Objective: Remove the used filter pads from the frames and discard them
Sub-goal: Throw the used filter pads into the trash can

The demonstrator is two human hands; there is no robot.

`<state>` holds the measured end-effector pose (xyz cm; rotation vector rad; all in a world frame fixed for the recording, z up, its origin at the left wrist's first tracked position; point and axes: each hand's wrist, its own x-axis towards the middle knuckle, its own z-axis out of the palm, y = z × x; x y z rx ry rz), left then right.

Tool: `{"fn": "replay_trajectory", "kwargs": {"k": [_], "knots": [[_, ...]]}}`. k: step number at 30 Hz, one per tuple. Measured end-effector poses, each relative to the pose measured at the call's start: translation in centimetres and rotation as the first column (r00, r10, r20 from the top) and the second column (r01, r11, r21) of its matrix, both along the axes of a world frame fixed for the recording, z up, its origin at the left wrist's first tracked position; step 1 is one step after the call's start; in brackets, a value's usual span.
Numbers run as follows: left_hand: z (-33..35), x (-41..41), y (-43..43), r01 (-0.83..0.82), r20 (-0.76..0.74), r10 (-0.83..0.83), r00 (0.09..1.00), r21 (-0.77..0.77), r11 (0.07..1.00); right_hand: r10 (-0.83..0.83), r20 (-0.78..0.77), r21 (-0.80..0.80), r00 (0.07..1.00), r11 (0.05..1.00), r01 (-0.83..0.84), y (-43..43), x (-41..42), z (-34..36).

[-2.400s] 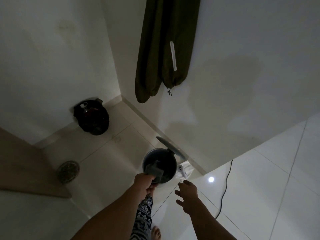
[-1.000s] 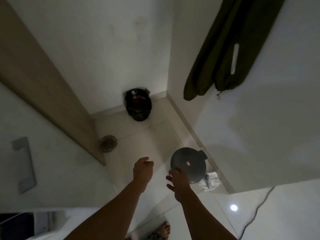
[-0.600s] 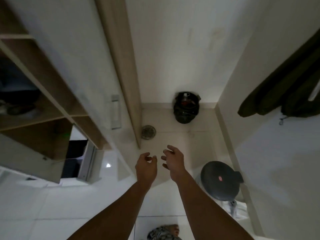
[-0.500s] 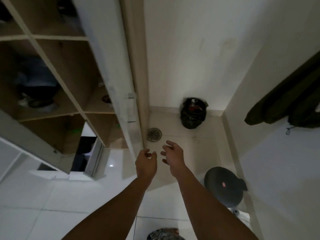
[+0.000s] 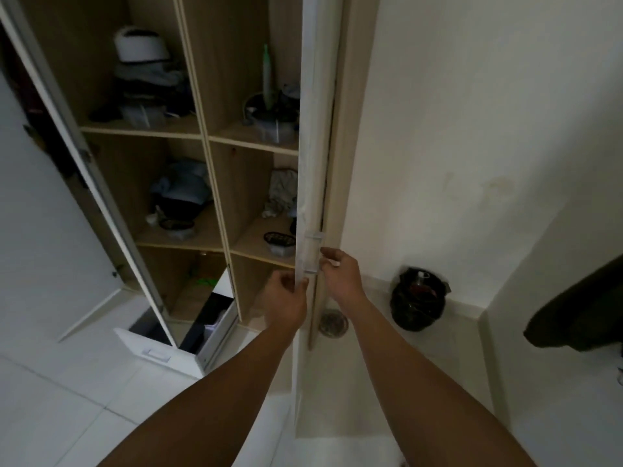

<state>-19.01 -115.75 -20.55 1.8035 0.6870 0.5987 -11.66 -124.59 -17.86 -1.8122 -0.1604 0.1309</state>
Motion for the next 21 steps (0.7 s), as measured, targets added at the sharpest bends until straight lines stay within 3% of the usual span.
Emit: {"fn": "replay_trajectory", "kwargs": {"k": [3,7,10,13,17,19,21], "knots": [[-0.5,0.1,-0.3,-0.031,-0.007,0.032,0.999,0.019,0.999,0.151,0.09,-0.222,0.984,0.967,-0.128,0.3,1.2,-0.3],[-1.1,0.6,0.0,-0.095,-0.001,0.095,0.995,0.049,0.994,0.349,0.213,-0.478,0.913,0.852,-0.214,-0.2,2.5,-1.5],[-1.1,0.6,0.5,-0.197,0.005,0.198,0.98,-0.064,0.978,0.515,0.328,-0.641,0.792,0.737,-0.214,0.0,3.8,-1.7],[-0.3,0.3,1.1,-0.339,0.005,0.343,0.939,-0.148,0.929,0.574,0.387,-0.698,0.722,0.693,-0.178,1.7,4.8,-1.1],[0.6,-0.2,2.3,-0.26,0.069,0.252,0.965,0.149,0.954,0.648,0.389,-0.769,0.655,0.62,-0.157,4.7,5.7,-0.8],[1.0,0.1,3.3,-0.143,-0.021,0.159,0.987,0.34,0.93,0.696,0.352,-0.769,0.626,0.597,-0.231,6.0,6.5,-0.5],[1.3,0.5,5.0,-0.032,-0.158,0.117,0.98,0.462,0.886,0.783,0.279,-0.807,0.556,0.505,-0.307,7.2,7.9,0.5]]}}
